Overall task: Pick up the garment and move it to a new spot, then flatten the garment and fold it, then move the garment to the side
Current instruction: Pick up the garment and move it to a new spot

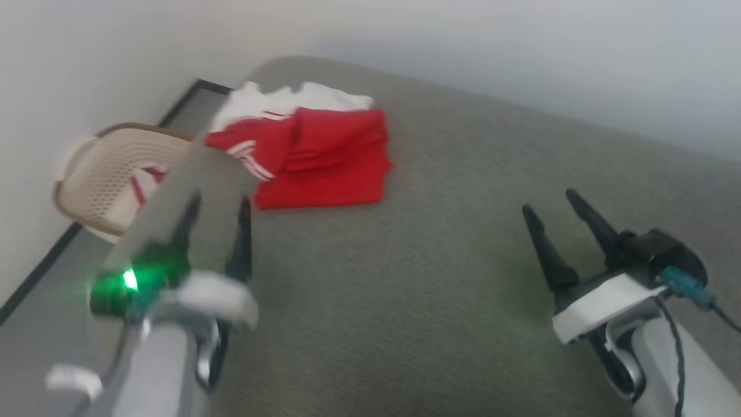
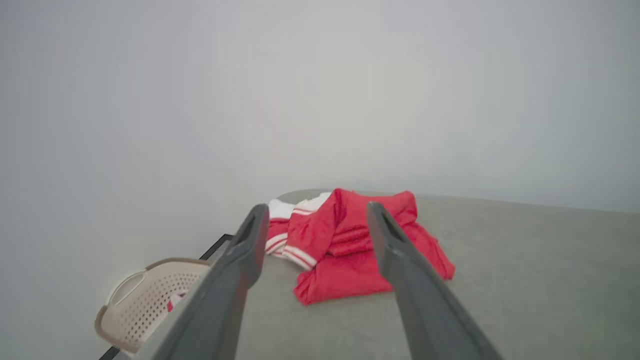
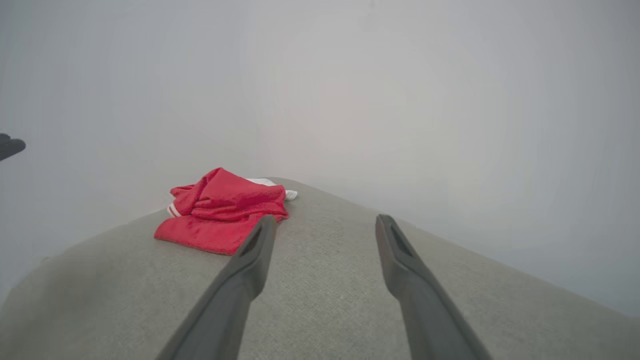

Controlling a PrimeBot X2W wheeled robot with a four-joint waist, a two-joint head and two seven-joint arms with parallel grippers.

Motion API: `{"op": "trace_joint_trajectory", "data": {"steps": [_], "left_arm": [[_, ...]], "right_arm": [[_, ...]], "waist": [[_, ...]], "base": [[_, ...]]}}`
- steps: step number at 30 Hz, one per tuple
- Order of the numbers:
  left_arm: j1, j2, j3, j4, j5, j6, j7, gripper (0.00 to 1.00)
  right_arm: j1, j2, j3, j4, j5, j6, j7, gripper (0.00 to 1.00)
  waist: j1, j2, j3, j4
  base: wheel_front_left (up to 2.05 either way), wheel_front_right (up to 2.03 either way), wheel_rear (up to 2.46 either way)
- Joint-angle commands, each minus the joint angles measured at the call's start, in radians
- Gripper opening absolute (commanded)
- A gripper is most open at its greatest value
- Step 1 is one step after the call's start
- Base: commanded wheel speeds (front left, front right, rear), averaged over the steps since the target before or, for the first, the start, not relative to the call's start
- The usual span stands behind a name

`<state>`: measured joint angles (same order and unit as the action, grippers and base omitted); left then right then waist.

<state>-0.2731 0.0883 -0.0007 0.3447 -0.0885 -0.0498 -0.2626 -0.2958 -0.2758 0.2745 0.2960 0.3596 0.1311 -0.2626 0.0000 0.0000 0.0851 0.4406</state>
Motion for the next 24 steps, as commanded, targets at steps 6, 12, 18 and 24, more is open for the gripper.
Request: {"op": "trace_joint_trajectory", "data": {"steps": [6, 12, 18, 24], "left_arm": [[-0.348, 0.085, 0.018, 0.212, -0.006, -0.034, 0.01, 1.0], [-0.598, 0.192, 0.068, 0.473, -0.051, -0.043, 0.142, 1.0], [-0.732, 0.284, 0.128, 0.714, -0.097, 0.018, 0.412, 1.0], [-0.783, 0.327, 0.146, 0.838, -0.127, 0.045, 0.598, 1.0]], "right_arm": [[-0.072, -0.041, 0.007, -0.055, 0.024, -0.001, -0.003, 1.0], [-0.121, -0.031, 0.009, -0.078, 0.042, 0.0, -0.002, 1.0], [-0.138, -0.014, 0.023, -0.097, 0.049, 0.0, -0.003, 1.0], [-0.168, -0.018, 0.036, -0.146, 0.052, 0.0, -0.003, 1.0]], "waist": [[0.0, 0.0, 0.25, -0.259], [0.0, 0.0, 0.331, -0.371], [0.0, 0.0, 0.356, -0.44], [0.0, 0.0, 0.422, -0.487]], "base": [[0.0, 0.0, 0.0], [0.0, 0.0, 0.0], [0.0, 0.0, 0.0], [0.0, 0.0, 0.0]]}}
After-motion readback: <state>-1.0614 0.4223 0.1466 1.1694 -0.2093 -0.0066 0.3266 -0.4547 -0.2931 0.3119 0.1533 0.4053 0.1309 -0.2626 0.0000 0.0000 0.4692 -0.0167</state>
